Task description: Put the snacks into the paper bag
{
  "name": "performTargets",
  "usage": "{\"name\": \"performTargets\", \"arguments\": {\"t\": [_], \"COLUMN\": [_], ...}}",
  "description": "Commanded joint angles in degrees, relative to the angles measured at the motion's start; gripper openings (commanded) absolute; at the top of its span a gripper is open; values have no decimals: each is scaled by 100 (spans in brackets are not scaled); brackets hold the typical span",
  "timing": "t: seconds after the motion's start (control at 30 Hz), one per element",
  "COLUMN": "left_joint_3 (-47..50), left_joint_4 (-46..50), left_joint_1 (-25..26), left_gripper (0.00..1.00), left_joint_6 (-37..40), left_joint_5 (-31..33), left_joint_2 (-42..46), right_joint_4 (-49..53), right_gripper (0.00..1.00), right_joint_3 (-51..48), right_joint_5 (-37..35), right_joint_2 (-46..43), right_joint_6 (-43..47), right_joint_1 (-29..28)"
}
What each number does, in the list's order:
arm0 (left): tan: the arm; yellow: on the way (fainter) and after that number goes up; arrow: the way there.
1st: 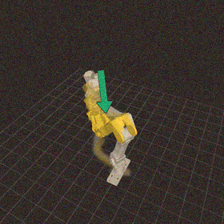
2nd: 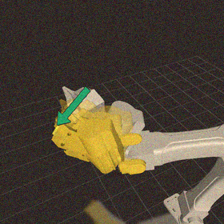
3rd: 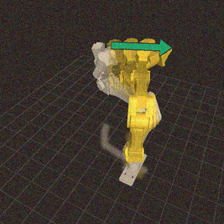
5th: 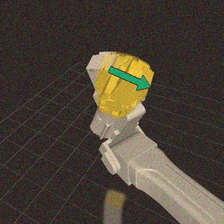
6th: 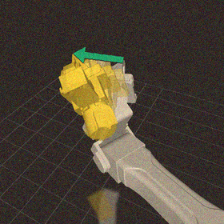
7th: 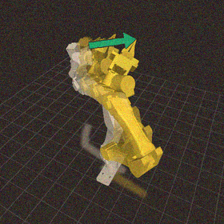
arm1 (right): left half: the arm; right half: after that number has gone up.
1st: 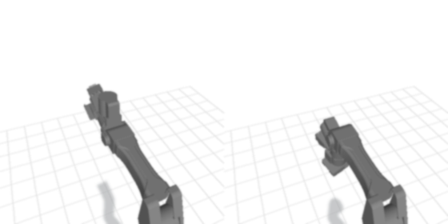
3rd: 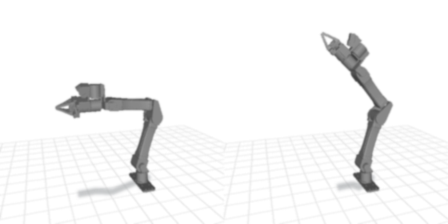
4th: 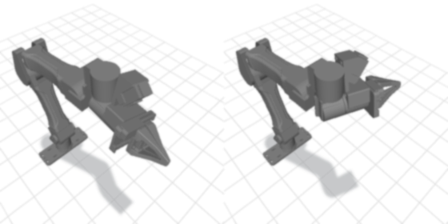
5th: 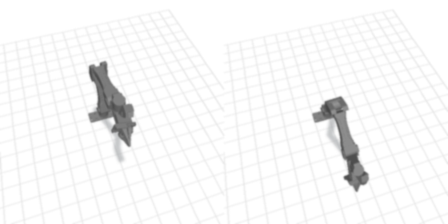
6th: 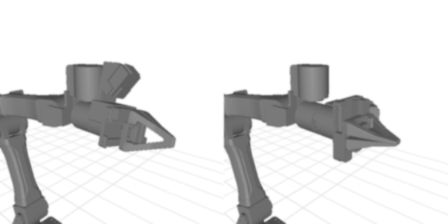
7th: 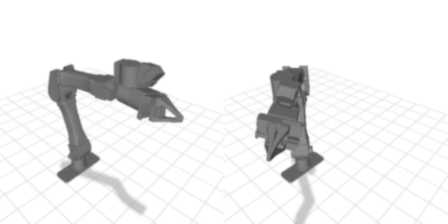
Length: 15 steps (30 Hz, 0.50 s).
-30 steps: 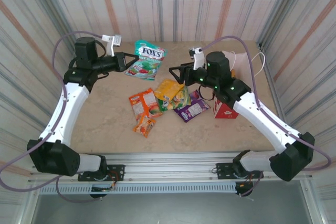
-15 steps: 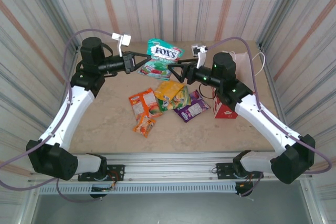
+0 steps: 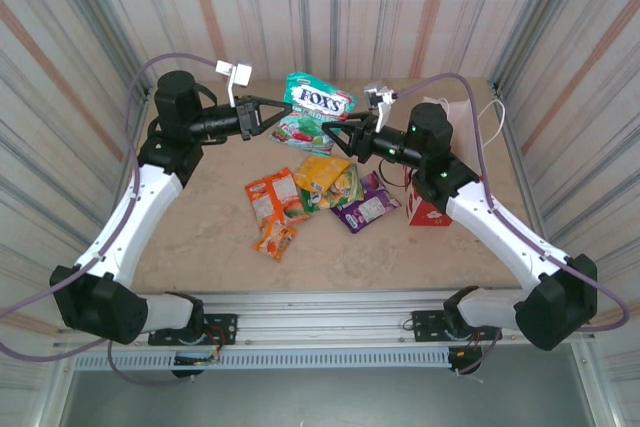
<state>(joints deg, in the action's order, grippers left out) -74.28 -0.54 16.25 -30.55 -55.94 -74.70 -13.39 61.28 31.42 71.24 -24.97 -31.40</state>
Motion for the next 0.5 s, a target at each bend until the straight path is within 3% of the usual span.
{"name": "performTargets", "arguments": {"t": [0.0,0.27,0.4,0.47], "left_joint_3": [-29,-181,-179,-191], "left_joint_4": [-307,-25,156,264], "left_joint_1": [49,141,159,164], "left_gripper": [0,0,28,37], "left_joint_6": [-92,69,151,218], "left_joint_5": [93,236,462,561], "left_joint_2": [-52,-241,-244,-232], "right_joint_4": [-246,-73,128,240], "right_gripper": [33,9,2,0], "right_joint_3": [-71,-90,-73,-59], "right_joint_5": [158,-226,-712,-1002], "right_joint_2": [-227,-358,-562,-731], "right_joint_6": [122,171,241,322], "right_joint_1": [-15,-20,-24,-24]}}
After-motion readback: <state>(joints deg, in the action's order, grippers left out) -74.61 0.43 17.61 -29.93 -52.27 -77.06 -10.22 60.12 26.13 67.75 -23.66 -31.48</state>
